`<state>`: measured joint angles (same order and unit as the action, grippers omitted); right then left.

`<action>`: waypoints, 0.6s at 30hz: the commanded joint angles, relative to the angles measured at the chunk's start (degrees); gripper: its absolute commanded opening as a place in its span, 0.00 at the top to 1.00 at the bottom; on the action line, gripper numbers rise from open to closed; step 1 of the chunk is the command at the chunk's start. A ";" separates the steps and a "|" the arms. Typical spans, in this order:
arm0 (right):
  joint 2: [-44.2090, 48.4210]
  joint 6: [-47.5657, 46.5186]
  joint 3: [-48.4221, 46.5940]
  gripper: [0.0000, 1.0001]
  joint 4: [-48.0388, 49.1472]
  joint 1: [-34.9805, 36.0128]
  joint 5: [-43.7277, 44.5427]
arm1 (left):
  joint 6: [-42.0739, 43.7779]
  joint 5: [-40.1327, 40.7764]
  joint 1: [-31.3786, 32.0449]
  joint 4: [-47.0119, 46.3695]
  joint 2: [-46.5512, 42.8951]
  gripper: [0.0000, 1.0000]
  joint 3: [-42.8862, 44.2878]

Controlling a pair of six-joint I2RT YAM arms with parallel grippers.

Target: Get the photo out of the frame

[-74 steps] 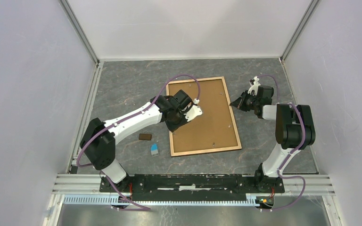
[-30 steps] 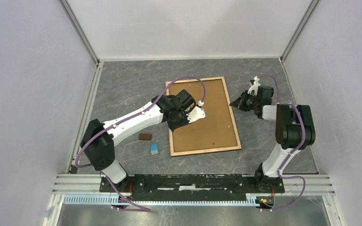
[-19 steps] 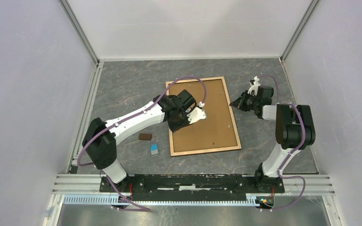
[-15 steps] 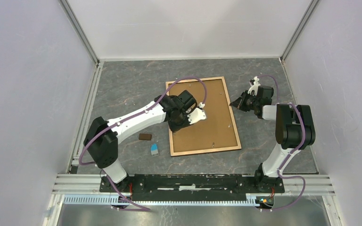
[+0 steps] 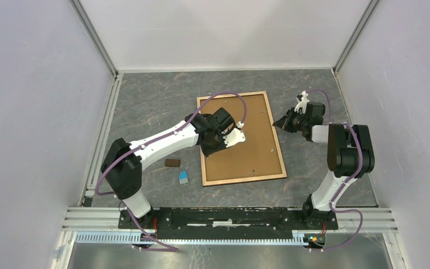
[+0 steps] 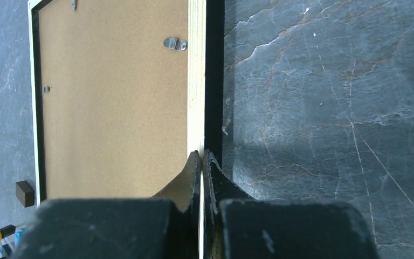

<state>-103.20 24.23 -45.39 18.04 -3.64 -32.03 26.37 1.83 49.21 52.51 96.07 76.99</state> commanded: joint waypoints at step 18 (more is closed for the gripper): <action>-4.03 -2.10 2.93 1.00 -10.48 0.21 2.93 | -2.78 -5.66 -0.43 -3.25 0.14 0.98 1.44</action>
<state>-103.46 24.25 -45.39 18.28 -3.84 -32.56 26.26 2.20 48.60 49.43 96.84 77.21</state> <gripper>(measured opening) 0.010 0.253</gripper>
